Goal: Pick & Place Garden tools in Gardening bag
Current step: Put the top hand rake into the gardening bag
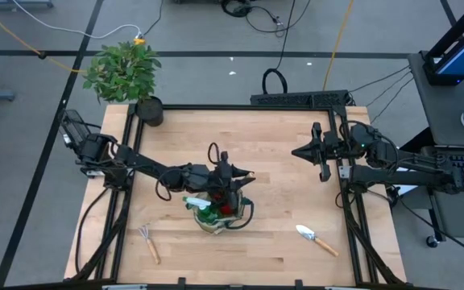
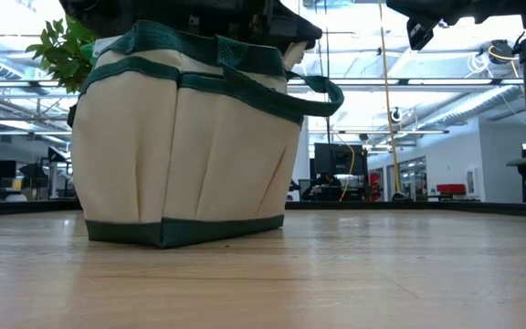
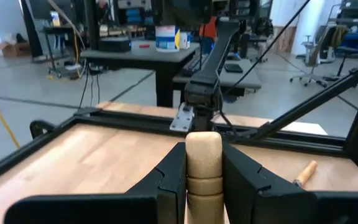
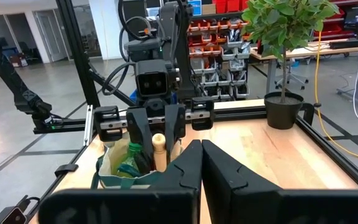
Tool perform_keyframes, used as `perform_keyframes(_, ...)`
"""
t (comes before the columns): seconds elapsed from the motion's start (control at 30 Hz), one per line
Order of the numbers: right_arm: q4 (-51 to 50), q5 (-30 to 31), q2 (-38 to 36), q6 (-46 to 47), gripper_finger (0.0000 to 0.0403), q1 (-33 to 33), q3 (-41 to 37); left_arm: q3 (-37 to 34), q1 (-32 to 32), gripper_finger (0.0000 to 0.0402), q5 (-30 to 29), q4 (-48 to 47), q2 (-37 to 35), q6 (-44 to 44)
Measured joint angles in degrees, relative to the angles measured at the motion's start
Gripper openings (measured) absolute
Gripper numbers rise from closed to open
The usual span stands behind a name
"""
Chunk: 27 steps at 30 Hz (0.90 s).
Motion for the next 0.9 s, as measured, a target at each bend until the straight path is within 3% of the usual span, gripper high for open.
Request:
perform_keyframes(0.33, 0.0, 0.0, 0.0, 1.4, 0.0000, 0.0, 0.0, -8.8, -1.6, 0.0071, -4.5, 18.1, 0.0, 1.2)
perform_keyframes(0.9, 0.0, 0.0, 0.0, 1.1, 0.0000, 0.0, 0.0, -9.2, -4.6, 0.0083, -6.7, 17.9, 0.0, 8.6)
